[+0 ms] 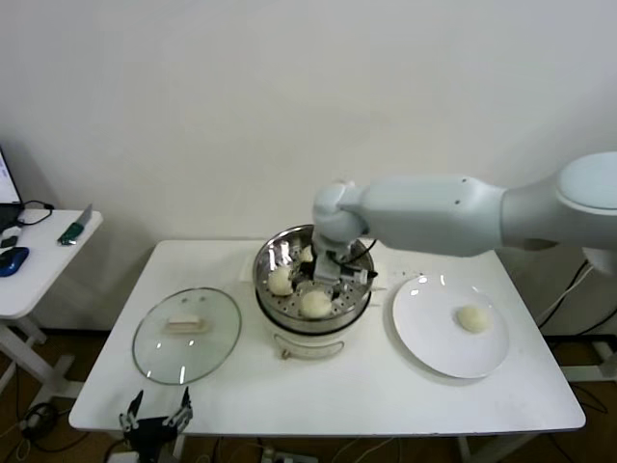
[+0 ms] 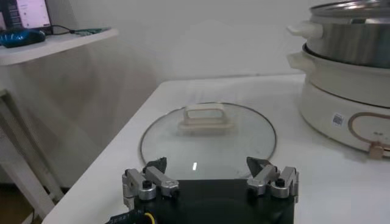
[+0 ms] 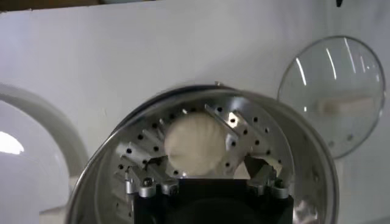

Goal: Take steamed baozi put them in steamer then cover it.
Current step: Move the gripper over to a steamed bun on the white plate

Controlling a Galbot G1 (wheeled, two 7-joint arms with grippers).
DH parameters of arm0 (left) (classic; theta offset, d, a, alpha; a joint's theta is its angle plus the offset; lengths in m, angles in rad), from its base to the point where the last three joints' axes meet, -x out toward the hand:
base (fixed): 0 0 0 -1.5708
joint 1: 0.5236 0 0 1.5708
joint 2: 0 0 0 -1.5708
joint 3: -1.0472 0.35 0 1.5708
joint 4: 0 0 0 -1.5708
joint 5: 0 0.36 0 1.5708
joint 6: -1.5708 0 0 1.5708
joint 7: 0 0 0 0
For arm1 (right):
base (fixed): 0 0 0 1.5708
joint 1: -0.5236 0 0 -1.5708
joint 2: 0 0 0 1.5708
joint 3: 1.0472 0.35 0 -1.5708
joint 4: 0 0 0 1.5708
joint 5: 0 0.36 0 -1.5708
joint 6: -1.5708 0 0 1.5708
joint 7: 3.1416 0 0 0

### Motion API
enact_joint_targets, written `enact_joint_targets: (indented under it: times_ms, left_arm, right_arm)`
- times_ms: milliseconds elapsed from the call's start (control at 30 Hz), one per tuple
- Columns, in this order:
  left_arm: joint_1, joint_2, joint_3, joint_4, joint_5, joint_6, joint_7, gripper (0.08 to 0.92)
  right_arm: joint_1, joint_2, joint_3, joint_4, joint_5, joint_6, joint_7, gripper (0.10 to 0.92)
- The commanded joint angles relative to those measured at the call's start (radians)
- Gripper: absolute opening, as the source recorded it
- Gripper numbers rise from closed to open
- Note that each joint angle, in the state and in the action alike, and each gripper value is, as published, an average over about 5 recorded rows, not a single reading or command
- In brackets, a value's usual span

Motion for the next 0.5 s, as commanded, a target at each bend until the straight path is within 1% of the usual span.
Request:
enact_joint_targets:
  times_ms: [33,133,233,367,500]
  left_arm:
    - [-0.004,0.004,-0.002,0.003,0.000,0.002,0.001,0.823]
    - [-0.009,0.008,-0.006,0.005,-0.001,0.005,0.002,0.823]
    - [-0.013,0.011,-0.006,0.006,-0.001,0.007,0.003,0.823]
    - [-0.019,0.012,-0.004,0.010,-0.001,0.008,0.005,0.823]
    - [-0.022,0.012,-0.003,0.012,-0.001,0.008,0.006,0.823]
  right_arm:
    - [0.178,-0.193,-0.056,-0.015,0.303,-0.060,-0.131,0.823]
    - [0.250,-0.302,-0.123,-0.022,0.411,-0.149,-0.176,0.823]
    - [0.287,-0.413,-0.195,-0.023,0.449,-0.268,-0.168,0.823]
    - [0.249,-0.556,-0.237,-0.021,0.430,-0.425,-0.137,0.823]
    - [0.125,-0.654,-0.195,-0.051,0.365,-0.474,-0.127,0.823]
